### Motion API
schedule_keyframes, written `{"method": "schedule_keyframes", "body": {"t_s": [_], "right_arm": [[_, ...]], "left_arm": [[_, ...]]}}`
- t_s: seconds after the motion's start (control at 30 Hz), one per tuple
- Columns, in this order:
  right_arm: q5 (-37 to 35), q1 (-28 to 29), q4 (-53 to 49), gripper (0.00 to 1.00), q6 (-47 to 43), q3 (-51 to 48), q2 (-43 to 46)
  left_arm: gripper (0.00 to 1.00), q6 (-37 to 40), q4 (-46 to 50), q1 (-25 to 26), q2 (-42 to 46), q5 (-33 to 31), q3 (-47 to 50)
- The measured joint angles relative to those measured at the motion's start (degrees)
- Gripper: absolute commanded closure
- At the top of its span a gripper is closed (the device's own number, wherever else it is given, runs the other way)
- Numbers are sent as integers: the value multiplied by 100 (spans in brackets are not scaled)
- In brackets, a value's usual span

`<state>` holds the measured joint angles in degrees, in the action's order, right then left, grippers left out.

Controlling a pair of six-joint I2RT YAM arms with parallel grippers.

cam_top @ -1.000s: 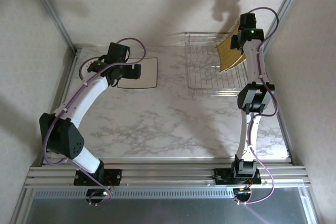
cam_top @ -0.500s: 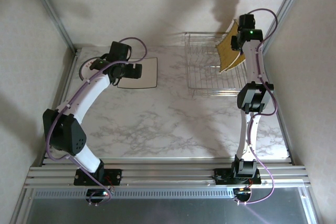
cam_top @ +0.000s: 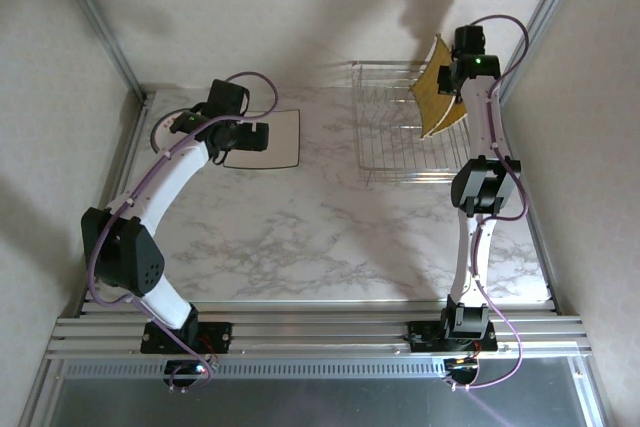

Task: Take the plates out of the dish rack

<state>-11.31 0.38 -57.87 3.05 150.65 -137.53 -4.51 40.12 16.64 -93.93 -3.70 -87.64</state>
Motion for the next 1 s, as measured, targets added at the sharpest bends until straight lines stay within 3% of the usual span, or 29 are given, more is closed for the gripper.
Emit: {"method": "schedule_keyframes", "body": {"t_s": [0.27, 0.67, 1.0], "right_arm": [[-133, 31, -417, 100, -2, -57, 317], [-352, 96, -627, 100, 79, -1073, 2205], [-273, 111, -664, 100, 63, -1773, 3161]], "left_arm": [[0, -48, -15, -57, 4, 15, 302], [0, -61, -61, -153, 2, 103, 376], [0, -63, -109, -175, 0, 168, 376]]}}
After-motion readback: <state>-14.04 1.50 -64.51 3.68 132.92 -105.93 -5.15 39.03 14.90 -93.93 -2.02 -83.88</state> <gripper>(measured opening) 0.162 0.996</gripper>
